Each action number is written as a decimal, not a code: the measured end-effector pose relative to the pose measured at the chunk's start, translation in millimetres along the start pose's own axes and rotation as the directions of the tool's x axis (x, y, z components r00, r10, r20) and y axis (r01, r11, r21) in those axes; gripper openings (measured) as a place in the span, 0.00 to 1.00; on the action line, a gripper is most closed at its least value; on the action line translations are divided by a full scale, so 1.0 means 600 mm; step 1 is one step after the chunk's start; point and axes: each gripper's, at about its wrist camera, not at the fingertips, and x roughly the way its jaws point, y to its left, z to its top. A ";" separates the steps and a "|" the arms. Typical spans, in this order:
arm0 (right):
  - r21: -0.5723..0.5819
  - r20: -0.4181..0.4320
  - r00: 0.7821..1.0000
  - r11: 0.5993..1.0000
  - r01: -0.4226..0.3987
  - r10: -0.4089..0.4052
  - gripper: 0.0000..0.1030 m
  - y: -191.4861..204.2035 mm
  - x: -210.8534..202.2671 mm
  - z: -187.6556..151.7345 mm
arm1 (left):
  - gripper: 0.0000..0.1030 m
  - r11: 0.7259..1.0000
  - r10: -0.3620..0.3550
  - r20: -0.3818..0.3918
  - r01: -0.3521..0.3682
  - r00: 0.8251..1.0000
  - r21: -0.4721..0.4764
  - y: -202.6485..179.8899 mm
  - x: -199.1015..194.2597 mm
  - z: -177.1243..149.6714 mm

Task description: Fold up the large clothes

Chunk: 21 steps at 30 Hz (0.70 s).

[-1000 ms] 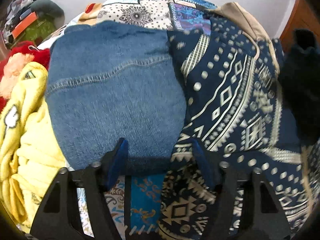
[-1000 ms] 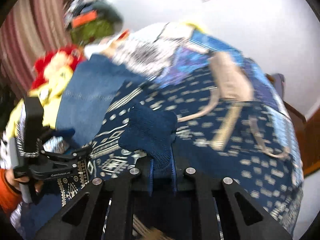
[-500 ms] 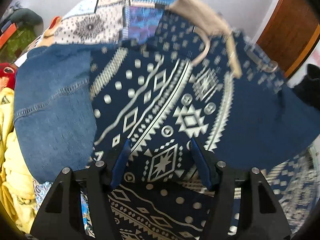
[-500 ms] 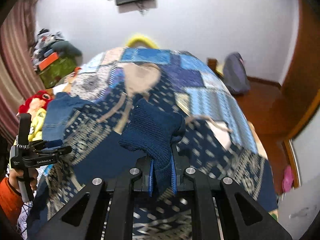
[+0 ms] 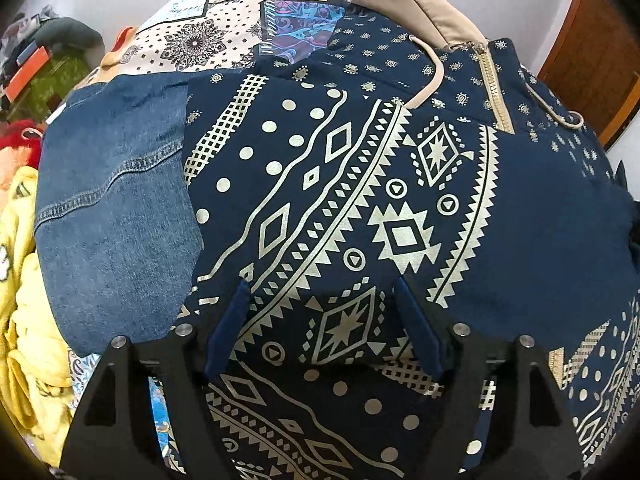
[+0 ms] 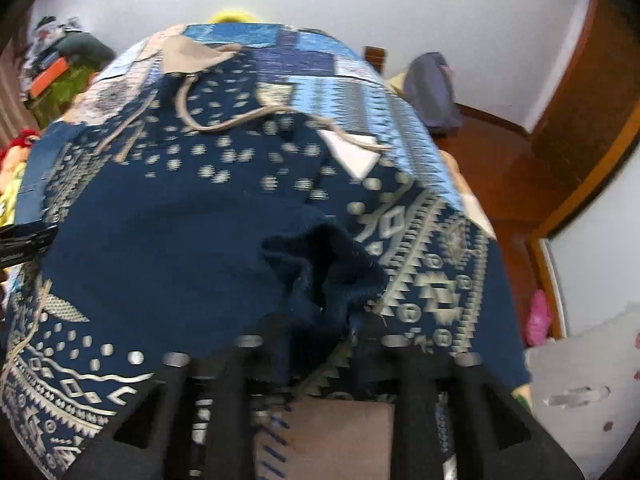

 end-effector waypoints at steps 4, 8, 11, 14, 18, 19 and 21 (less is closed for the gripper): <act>-0.007 0.016 1.000 1.000 0.017 -0.017 0.87 -0.028 -0.011 -0.005 | 0.78 1.000 0.004 0.007 -0.004 1.000 0.011 0.003 -0.003 0.001; 0.103 0.027 0.998 0.992 -0.066 0.064 0.87 -0.087 -0.041 -0.015 | 0.76 0.998 0.038 0.025 -0.040 0.999 0.055 -0.010 -0.030 0.010; 0.209 0.036 0.993 0.971 -0.118 0.113 0.87 -0.140 -0.060 -0.025 | 0.76 0.994 0.029 0.066 -0.036 0.997 0.103 -0.036 -0.062 0.021; 0.341 0.019 0.983 0.923 -0.177 0.182 0.87 -0.194 -0.059 -0.038 | 0.76 0.987 0.022 0.132 -0.043 0.991 0.155 -0.079 -0.100 0.040; 0.502 -0.013 0.965 0.836 -0.221 0.263 0.87 -0.245 -0.034 -0.071 | 0.77 0.976 -0.050 0.150 0.017 0.987 0.216 -0.137 -0.115 0.053; 0.539 -0.031 0.959 0.813 -0.220 0.280 0.87 -0.255 -0.021 -0.085 | 0.77 0.973 -0.065 0.148 0.029 0.987 0.229 -0.151 -0.113 0.055; 0.581 -0.051 0.951 0.783 -0.221 0.305 0.87 -0.263 0.004 -0.104 | 0.77 0.966 -0.087 0.131 0.051 0.988 0.255 -0.186 -0.102 0.058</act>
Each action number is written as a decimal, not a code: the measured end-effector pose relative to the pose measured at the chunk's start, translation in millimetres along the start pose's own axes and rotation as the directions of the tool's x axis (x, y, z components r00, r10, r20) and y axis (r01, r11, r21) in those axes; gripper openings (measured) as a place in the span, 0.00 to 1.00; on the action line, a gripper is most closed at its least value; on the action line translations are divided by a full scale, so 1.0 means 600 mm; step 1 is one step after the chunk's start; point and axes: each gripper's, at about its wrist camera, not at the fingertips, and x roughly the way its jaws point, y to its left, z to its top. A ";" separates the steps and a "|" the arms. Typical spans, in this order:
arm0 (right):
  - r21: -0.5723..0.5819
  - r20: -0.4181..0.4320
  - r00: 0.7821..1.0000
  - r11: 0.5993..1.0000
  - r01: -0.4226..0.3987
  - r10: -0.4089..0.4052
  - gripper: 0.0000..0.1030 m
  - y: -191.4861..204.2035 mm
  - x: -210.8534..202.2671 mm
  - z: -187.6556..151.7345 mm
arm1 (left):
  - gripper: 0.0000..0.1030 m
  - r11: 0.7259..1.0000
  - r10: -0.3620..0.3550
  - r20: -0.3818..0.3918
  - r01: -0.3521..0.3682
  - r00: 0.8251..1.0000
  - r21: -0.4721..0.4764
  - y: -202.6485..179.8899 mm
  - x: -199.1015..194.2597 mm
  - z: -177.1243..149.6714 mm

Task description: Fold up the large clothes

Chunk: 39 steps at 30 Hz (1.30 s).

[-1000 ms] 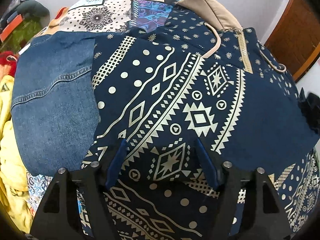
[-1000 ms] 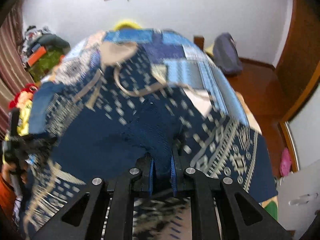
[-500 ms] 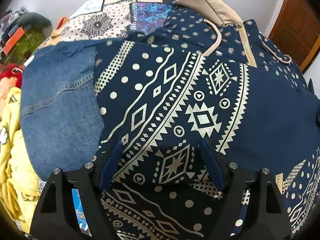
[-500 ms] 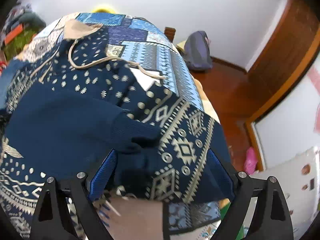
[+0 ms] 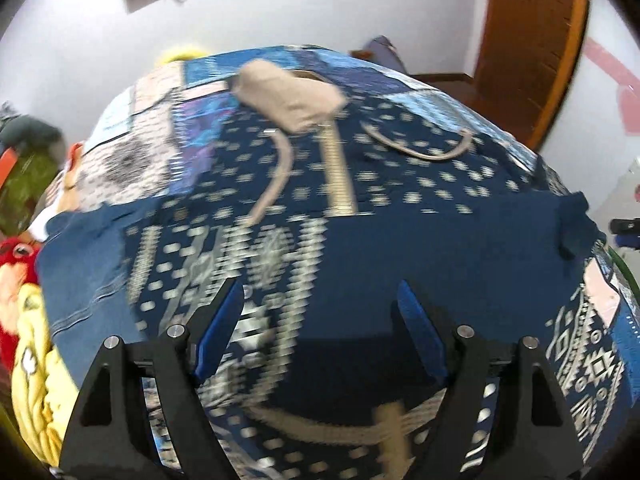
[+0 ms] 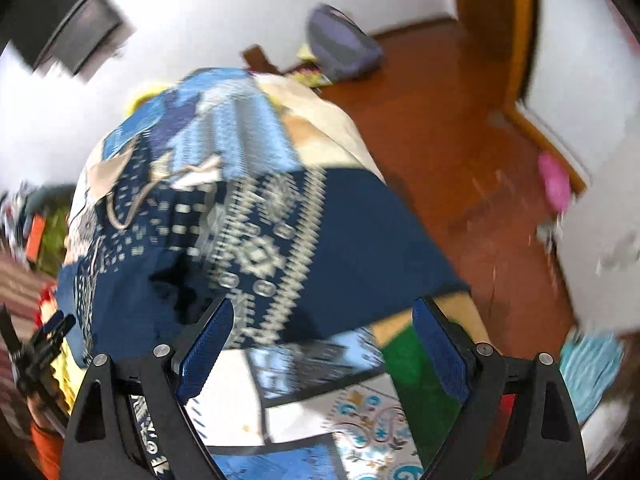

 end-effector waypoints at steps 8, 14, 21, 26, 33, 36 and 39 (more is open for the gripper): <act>0.159 0.011 0.996 0.983 -0.087 0.087 0.76 -0.055 0.058 0.005 | 0.77 0.998 -0.054 -0.063 0.056 0.997 0.031 -0.074 0.068 0.012; 0.188 0.046 0.998 0.981 -0.038 0.030 0.34 -0.063 0.090 0.034 | 0.81 0.998 -0.037 -0.054 0.039 0.998 0.043 -0.086 0.083 0.011; 0.119 0.226 0.972 0.992 0.032 -0.058 0.07 -0.031 0.024 0.060 | 0.81 0.999 0.026 -0.028 -0.025 0.999 0.045 -0.081 0.058 0.008; 0.015 0.394 0.919 0.999 0.030 -0.033 0.06 0.034 -0.093 0.060 | 0.81 1.000 0.031 0.043 -0.031 0.999 -0.003 -0.051 -0.003 0.008; -0.232 0.482 0.869 0.973 0.003 0.112 0.06 0.218 -0.201 0.046 | 0.81 0.998 0.049 0.164 -0.041 0.985 -0.051 0.008 -0.111 -0.002; -0.314 0.450 0.876 0.949 -0.024 0.171 0.06 0.307 -0.190 0.039 | 0.81 0.996 0.047 0.191 -0.033 0.980 -0.079 0.040 -0.147 -0.018; -0.373 0.377 0.903 0.926 -0.055 0.206 0.06 0.387 -0.145 0.029 | 0.81 0.994 0.056 0.202 -0.036 0.978 -0.103 0.078 -0.174 -0.042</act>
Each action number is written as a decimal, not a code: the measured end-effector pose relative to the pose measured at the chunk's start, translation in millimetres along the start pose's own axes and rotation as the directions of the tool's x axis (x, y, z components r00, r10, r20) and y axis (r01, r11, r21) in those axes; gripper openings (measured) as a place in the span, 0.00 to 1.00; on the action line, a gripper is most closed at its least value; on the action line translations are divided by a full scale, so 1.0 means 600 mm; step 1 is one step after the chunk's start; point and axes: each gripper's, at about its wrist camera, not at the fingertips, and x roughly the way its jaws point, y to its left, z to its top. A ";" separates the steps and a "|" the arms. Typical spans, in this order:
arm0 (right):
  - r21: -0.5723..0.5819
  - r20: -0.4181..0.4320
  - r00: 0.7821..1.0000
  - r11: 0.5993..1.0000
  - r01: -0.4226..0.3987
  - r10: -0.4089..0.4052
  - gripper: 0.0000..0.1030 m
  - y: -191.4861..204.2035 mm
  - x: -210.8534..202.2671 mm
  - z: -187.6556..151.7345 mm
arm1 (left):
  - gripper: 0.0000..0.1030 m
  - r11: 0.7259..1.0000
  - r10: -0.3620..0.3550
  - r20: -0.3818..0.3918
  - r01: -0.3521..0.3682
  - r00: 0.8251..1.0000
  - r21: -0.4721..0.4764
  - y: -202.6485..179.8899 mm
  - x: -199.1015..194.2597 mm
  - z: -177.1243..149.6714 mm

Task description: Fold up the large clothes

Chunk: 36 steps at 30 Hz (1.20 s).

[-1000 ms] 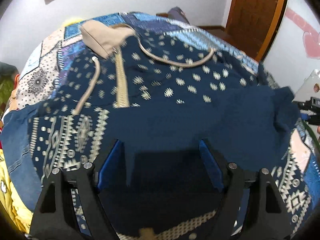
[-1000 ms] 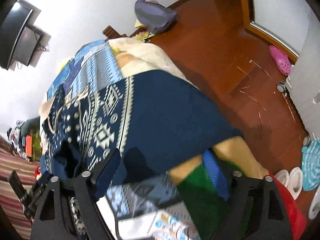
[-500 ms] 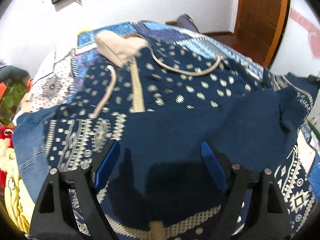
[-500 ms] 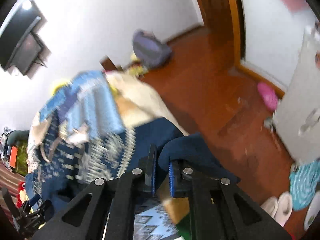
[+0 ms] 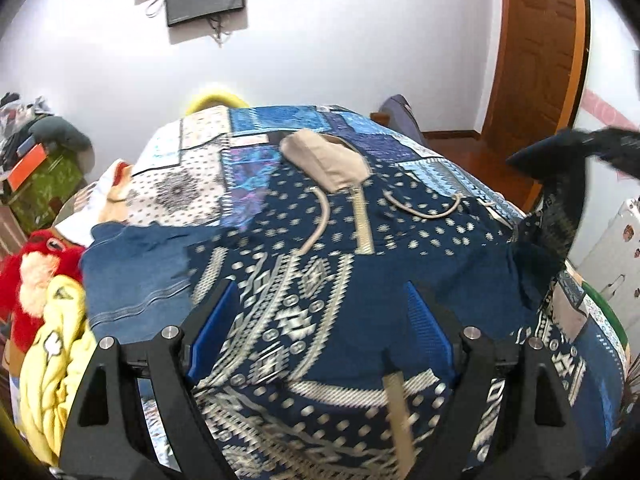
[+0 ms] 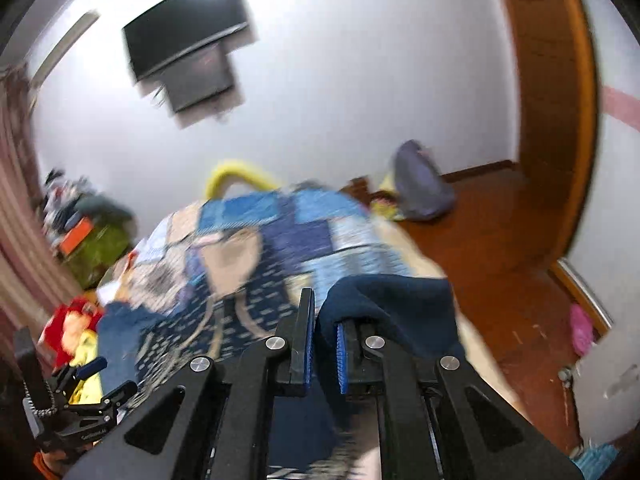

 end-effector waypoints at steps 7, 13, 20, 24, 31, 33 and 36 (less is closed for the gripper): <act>-0.036 -0.305 0.950 0.996 -0.082 0.067 0.07 0.141 0.184 -0.097 | 0.81 0.998 0.047 -0.022 -0.048 0.999 -0.046 0.083 -0.034 -0.048; 0.005 -0.478 0.878 1.000 -0.004 0.006 0.07 0.143 0.264 -0.201 | 0.81 0.995 0.064 -0.097 -0.070 0.993 -0.065 0.115 -0.008 -0.094; 0.002 -0.549 0.836 1.000 0.012 -0.009 0.07 0.131 0.232 -0.232 | 0.81 0.998 0.022 -0.136 -0.031 0.990 -0.059 0.093 0.010 -0.110; -0.065 -0.565 0.825 0.997 -0.051 0.005 0.07 0.133 0.198 -0.245 | 0.81 0.999 -0.002 -0.138 -0.003 0.990 -0.037 0.062 0.009 -0.103; 0.015 -0.577 0.805 0.988 -0.155 0.135 0.07 0.085 0.164 -0.259 | 0.81 0.997 -0.063 -0.142 0.068 0.988 0.032 -0.009 0.016 -0.071; 0.026 -0.561 0.810 0.982 -0.188 0.170 0.07 0.076 0.161 -0.262 | 0.81 0.993 -0.110 -0.157 0.115 0.981 0.023 -0.031 0.030 -0.059; 0.044 -0.541 0.820 0.980 -0.194 0.186 0.07 0.062 0.148 -0.265 | 0.81 0.981 -0.188 -0.188 0.193 0.964 0.006 -0.068 0.059 -0.042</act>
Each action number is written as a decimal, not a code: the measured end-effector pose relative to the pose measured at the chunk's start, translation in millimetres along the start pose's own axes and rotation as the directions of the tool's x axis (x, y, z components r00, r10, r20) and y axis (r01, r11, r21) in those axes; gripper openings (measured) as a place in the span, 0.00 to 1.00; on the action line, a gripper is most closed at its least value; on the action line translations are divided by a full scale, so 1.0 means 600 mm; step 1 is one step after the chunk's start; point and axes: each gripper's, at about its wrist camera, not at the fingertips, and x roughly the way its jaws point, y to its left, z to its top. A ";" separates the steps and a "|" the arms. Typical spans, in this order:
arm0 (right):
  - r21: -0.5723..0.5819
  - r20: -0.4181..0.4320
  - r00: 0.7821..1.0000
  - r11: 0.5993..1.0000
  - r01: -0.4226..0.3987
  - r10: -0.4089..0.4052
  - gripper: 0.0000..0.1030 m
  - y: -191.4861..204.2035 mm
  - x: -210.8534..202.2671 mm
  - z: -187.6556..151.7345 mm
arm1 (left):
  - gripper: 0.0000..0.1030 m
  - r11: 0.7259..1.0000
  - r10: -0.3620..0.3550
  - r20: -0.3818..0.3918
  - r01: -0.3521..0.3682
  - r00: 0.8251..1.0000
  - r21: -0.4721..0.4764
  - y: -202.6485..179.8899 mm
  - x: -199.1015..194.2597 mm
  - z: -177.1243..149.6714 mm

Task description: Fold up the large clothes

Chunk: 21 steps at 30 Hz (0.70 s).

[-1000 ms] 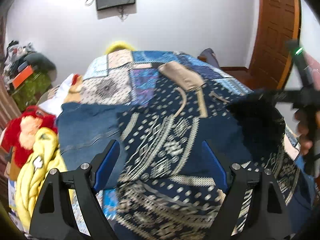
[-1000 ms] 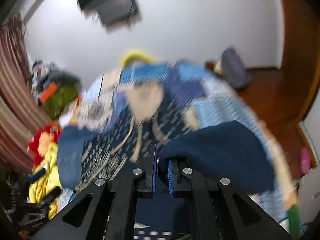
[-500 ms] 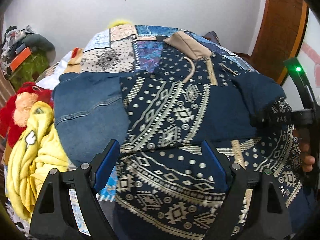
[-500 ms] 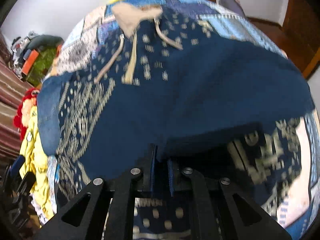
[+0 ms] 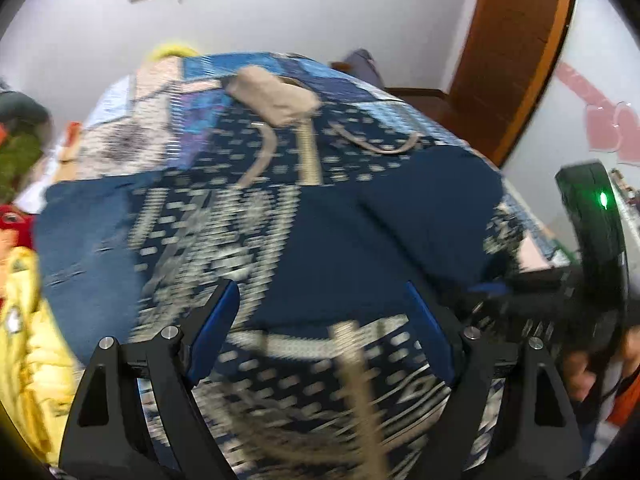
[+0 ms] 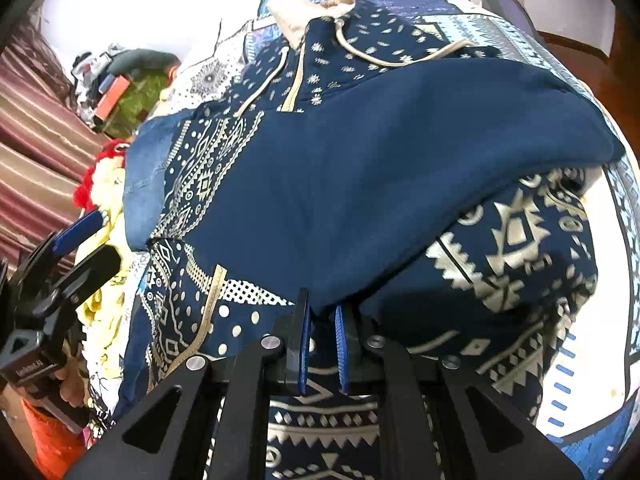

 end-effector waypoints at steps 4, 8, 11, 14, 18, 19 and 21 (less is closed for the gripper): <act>-0.024 0.017 1.000 1.000 0.007 -0.007 0.07 -0.002 -0.007 -0.012 | 0.81 0.999 -0.046 -0.071 0.046 0.996 0.009 -0.040 0.074 0.030; -0.037 0.018 1.000 0.999 0.003 -0.003 0.07 -0.007 -0.011 -0.017 | 0.75 0.999 -0.002 -0.156 0.008 0.988 0.033 -0.062 0.153 0.047; -0.051 0.014 1.000 0.999 0.013 -0.012 0.07 -0.014 -0.021 -0.023 | 0.78 0.993 0.076 -0.170 -0.058 0.982 0.105 -0.071 0.185 0.044; -0.077 0.006 0.999 0.996 0.042 -0.042 0.07 -0.025 -0.045 -0.036 | 0.82 0.989 0.100 -0.153 -0.081 0.983 0.124 -0.067 0.186 0.044; -0.130 0.068 0.979 0.971 0.199 -0.191 0.07 -0.051 -0.092 -0.061 | 0.78 0.983 0.151 -0.153 -0.132 0.977 0.127 -0.067 0.177 0.057; -0.130 0.087 0.970 0.963 0.236 -0.226 0.07 -0.064 -0.108 -0.066 | 0.77 0.981 0.161 -0.141 -0.142 0.977 0.134 -0.070 0.168 0.062; -0.101 0.123 0.960 0.959 0.265 -0.252 0.07 -0.092 -0.140 -0.071 | 0.77 0.981 0.141 -0.111 -0.124 0.984 0.149 -0.082 0.147 0.079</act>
